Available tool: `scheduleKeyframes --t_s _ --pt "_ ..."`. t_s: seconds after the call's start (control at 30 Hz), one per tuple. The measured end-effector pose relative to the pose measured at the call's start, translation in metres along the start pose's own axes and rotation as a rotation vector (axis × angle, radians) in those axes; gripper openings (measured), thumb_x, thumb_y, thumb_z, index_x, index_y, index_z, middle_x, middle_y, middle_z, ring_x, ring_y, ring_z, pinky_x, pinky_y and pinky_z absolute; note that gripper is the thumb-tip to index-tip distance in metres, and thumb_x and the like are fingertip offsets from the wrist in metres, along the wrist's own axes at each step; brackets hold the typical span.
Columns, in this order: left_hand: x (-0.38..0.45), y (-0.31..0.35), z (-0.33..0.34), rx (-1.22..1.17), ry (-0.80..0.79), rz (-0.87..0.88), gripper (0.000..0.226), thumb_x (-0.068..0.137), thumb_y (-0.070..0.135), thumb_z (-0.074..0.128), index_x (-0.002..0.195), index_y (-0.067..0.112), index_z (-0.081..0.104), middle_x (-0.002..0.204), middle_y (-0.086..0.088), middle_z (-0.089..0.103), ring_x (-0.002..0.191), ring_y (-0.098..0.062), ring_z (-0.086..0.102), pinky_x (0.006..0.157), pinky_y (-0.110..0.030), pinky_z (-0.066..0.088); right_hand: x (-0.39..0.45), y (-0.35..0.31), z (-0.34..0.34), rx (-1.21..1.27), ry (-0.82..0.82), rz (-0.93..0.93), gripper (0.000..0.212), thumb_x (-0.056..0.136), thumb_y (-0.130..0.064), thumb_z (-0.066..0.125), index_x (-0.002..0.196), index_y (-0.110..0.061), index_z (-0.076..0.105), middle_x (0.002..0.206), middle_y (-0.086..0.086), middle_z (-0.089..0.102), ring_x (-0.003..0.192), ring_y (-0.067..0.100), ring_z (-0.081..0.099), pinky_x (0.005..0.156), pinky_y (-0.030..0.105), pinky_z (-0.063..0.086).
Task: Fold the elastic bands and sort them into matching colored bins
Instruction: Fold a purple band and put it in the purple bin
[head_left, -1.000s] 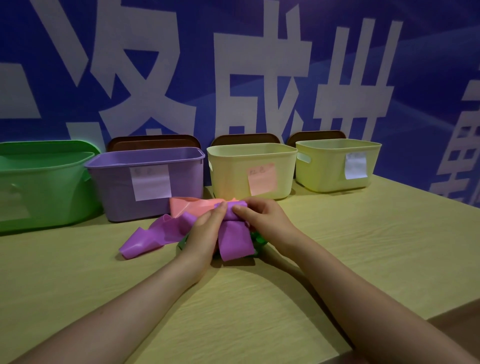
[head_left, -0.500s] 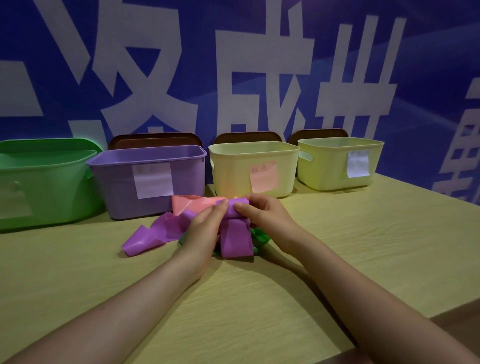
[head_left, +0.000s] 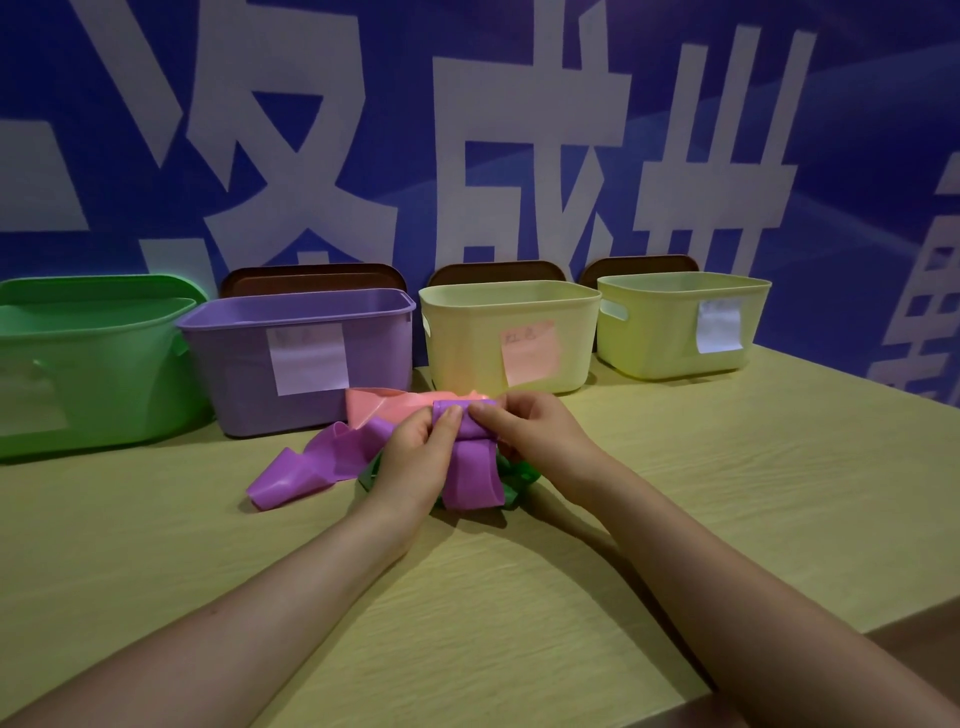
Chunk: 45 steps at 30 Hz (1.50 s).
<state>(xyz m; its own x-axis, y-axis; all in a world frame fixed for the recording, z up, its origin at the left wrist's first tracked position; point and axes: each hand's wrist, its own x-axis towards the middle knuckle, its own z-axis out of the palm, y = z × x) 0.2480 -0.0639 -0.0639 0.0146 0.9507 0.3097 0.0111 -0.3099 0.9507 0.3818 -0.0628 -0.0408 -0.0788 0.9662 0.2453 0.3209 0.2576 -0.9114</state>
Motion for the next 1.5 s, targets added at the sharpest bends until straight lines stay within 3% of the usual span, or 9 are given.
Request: scheduleKeyframes --t_s 0.23,0.4,0.53,0.6,0.83,0.9,1.0,1.27,1.5 --pt "-0.001 0.005 0.003 -0.051 0.065 0.013 0.02 0.097 0.029 0.05 0.085 0.025 0.065 0.083 0.003 0.066 0.077 -0.012 0.059 0.07 -0.025 0.047 -0.003 -0.003 0.005 0.06 0.03 -0.033 0.025 0.094 -0.034 0.058 0.081 -0.012 0.062 0.072 -0.001 0.062 0.065 0.006 0.056 0.053 0.013 0.041" --pt "0.002 0.003 0.003 -0.212 0.019 -0.099 0.032 0.094 0.041 0.052 0.084 0.025 0.077 0.093 -0.008 0.074 0.098 -0.029 0.067 0.096 -0.045 0.049 0.0 -0.001 0.004 0.167 0.074 -0.025 0.024 0.093 -0.031 0.06 0.079 -0.012 0.065 0.064 -0.001 0.059 0.058 0.009 0.051 0.056 0.02 0.041" --pt "0.004 0.002 0.004 -0.204 -0.022 -0.179 0.045 0.083 0.056 0.061 0.1 0.016 0.073 0.101 -0.012 0.073 0.103 -0.033 0.066 0.101 -0.052 0.045 0.002 0.001 0.002 0.201 0.101 -0.002 0.025 0.093 -0.034 0.059 0.084 -0.011 0.066 0.067 0.004 0.061 0.06 0.011 0.054 0.055 0.019 0.043" --pt "0.004 0.001 0.005 -0.169 0.015 -0.184 0.041 0.089 0.05 0.058 0.099 0.012 0.071 0.1 -0.015 0.072 0.102 -0.036 0.065 0.1 -0.051 0.046 0.002 0.002 0.001 0.175 0.085 -0.007 0.026 0.093 -0.033 0.059 0.084 -0.01 0.066 0.065 0.003 0.061 0.057 0.01 0.055 0.054 0.017 0.044" --pt "0.006 -0.003 -0.003 -0.06 0.036 -0.16 0.033 0.093 0.045 0.053 0.083 0.022 0.075 0.09 -0.012 0.074 0.092 -0.033 0.068 0.092 -0.047 0.052 -0.001 0.002 -0.001 0.156 -0.028 -0.049 0.016 0.091 -0.025 0.063 0.091 -0.009 0.064 0.072 -0.001 0.065 0.057 0.003 0.058 0.057 0.015 0.047" --pt "0.008 -0.003 -0.003 -0.034 0.042 -0.159 0.033 0.094 0.044 0.052 0.083 0.02 0.072 0.079 -0.008 0.071 0.074 -0.026 0.066 0.068 -0.031 0.054 0.0 0.002 -0.001 0.104 0.021 -0.07 0.015 0.09 -0.024 0.064 0.093 -0.009 0.065 0.076 -0.002 0.066 0.064 0.003 0.06 0.059 0.015 0.048" --pt "0.007 -0.001 -0.001 -0.008 0.041 -0.201 0.032 0.095 0.044 0.051 0.082 0.019 0.067 0.06 -0.002 0.055 0.049 -0.013 0.046 0.04 -0.018 0.034 0.0 0.002 0.0 -0.017 0.116 -0.109 0.013 0.089 -0.023 0.065 0.093 -0.011 0.063 0.081 0.001 0.065 0.073 0.008 0.062 0.061 0.016 0.047" --pt "0.01 -0.007 -0.007 0.007 0.053 -0.24 0.061 0.082 0.071 0.046 0.087 0.013 0.066 0.064 -0.006 0.053 0.051 -0.017 0.043 0.05 -0.025 0.031 -0.005 0.0 0.004 -0.416 0.149 -0.374 0.011 0.09 -0.021 0.065 0.101 -0.022 0.065 0.083 -0.017 0.058 0.076 -0.004 0.054 0.066 0.01 0.042" --pt "0.008 -0.003 -0.007 -0.129 0.062 -0.249 0.041 0.093 0.052 0.049 0.089 0.018 0.072 0.058 0.002 0.058 0.047 -0.01 0.04 0.046 -0.022 0.029 -0.007 0.002 0.001 -0.442 0.049 -0.433 0.031 0.094 -0.021 0.058 0.125 -0.02 0.062 0.1 -0.009 0.062 0.085 0.002 0.055 0.074 0.016 0.047"
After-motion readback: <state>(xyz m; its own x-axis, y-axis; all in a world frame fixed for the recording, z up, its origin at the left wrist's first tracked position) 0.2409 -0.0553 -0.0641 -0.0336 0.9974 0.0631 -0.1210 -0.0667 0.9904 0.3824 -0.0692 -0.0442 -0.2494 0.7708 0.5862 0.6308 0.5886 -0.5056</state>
